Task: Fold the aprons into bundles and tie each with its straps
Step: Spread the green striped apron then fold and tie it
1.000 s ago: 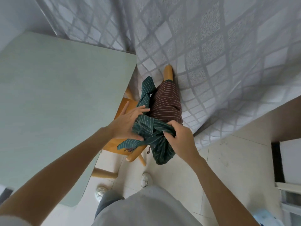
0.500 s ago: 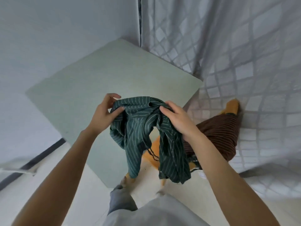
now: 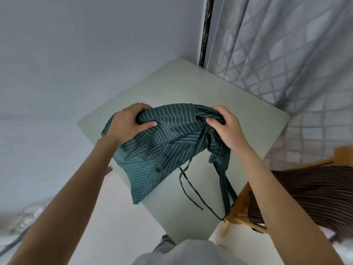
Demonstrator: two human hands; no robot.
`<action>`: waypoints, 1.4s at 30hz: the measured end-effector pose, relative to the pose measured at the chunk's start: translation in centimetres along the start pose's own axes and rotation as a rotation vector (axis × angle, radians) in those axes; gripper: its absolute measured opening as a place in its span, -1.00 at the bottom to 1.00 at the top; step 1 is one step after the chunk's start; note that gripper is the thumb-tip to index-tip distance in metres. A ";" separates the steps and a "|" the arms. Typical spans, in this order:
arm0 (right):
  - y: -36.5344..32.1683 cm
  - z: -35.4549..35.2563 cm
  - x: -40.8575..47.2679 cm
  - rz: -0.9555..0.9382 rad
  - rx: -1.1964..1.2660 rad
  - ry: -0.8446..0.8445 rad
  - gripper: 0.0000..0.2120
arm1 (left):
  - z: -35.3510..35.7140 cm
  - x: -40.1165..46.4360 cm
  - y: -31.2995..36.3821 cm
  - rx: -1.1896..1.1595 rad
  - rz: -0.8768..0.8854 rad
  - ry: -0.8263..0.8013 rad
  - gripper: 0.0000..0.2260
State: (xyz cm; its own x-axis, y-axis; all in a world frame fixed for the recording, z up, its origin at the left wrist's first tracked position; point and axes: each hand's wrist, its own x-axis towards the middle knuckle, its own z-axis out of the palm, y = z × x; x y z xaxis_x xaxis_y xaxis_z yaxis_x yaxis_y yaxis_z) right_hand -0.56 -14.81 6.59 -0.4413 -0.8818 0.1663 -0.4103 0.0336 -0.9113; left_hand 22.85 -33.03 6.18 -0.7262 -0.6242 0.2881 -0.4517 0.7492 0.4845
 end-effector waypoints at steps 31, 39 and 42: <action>14.4 11.4 -2.2 0.516 -0.600 -0.390 -0.53 | 15.6 -6.2 -8.3 0.080 -0.228 -0.745 -0.51; 15.2 12.1 -4.9 0.246 -0.755 -0.352 -0.58 | 15.3 -8.9 -9.8 0.080 -0.067 -0.449 -0.77; 15.1 11.5 -6.4 0.340 -0.598 -0.238 -0.64 | 13.6 -9.1 -9.8 -0.079 0.038 -0.251 -0.87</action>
State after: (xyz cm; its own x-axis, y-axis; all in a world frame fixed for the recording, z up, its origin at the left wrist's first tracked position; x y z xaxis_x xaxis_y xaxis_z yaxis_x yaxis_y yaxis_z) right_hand 5.29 -14.04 -12.57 -0.4641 -0.8532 -0.2381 -0.6775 0.5151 -0.5251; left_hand 26.81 -31.64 -12.42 -0.8519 -0.5144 0.0983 -0.3872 0.7450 0.5432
